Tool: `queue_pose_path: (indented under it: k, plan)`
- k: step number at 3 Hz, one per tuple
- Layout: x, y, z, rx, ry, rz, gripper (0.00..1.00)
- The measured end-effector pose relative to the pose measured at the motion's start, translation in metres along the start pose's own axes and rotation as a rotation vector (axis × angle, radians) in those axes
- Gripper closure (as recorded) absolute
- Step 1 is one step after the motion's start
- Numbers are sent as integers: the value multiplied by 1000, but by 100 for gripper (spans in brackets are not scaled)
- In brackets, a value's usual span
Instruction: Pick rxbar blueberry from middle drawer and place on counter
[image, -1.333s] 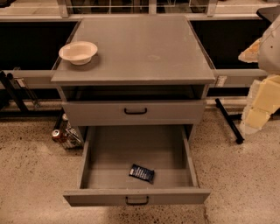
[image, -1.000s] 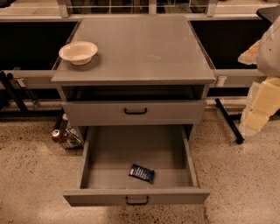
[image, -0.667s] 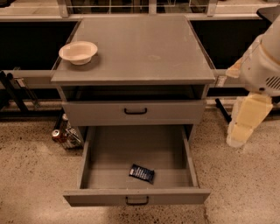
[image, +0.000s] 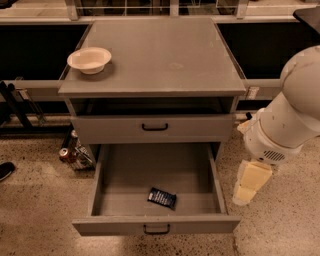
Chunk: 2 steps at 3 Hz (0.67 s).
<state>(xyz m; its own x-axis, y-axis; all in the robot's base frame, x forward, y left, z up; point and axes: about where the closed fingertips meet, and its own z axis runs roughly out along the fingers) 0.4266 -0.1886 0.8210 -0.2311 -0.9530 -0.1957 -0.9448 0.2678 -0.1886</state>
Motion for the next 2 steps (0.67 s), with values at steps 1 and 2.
queue_pose_path:
  k: [1,2]
  plan:
    - [-3,0,10,-10,-10,-3,0]
    - [-17,-3,59,-50,-19,-6,0]
